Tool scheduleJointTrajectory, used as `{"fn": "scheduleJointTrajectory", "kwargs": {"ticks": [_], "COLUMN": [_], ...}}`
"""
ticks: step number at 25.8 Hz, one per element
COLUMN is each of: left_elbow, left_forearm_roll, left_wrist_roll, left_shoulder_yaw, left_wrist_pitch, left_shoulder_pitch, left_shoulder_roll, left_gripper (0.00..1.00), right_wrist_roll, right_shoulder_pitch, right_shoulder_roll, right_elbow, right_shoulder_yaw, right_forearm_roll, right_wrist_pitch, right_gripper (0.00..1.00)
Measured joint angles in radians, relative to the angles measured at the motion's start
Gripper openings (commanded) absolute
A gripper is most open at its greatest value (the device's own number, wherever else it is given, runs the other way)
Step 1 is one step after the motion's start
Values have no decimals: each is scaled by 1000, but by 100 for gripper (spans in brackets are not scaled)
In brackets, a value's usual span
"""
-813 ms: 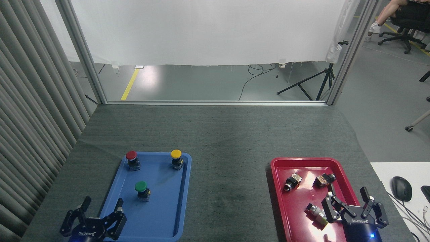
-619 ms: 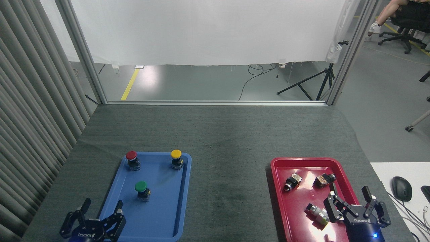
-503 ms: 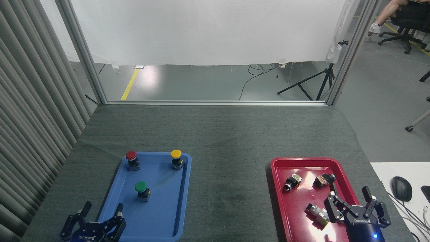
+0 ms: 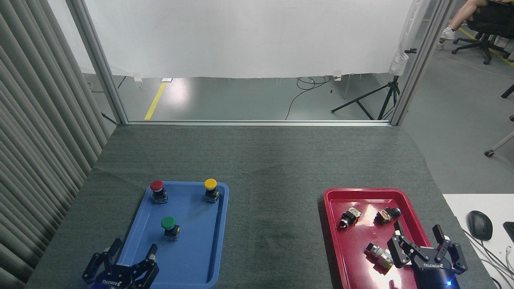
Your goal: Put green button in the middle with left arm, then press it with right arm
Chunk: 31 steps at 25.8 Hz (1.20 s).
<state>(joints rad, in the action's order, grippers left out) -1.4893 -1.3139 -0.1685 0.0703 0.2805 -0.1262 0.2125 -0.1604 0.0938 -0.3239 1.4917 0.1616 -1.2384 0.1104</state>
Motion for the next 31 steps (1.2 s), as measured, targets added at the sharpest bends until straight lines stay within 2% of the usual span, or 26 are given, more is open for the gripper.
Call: {"fn": "scheduleJointTrajectory", "kwargs": {"ticks": [10,20,31], "left_elbow": [22,16,10], "left_forearm_roll": [3,4,6], "left_wrist_roll": [-4,8,5], "left_shoulder_yaw": [5,5,5], "left_wrist_pitch": [17,34,36], "left_shoulder_pitch": [12,12,12], "left_shoulder_roll": [10,10,8], "left_gripper": [99,99,99], "right_wrist_roll": [1,5,1], "right_shoulder_pitch": [-2,-14,-1], "right_shoulder_roll": [13,4,-11], "right_elbow": [-4,-11,16], "right_shoulder_yaw": [-2,-15,-205], "right_forearm_roll": [-7,-6,-36], "right_wrist_pitch": [-10,-21,-126], "right_gripper": [100,100,100]}}
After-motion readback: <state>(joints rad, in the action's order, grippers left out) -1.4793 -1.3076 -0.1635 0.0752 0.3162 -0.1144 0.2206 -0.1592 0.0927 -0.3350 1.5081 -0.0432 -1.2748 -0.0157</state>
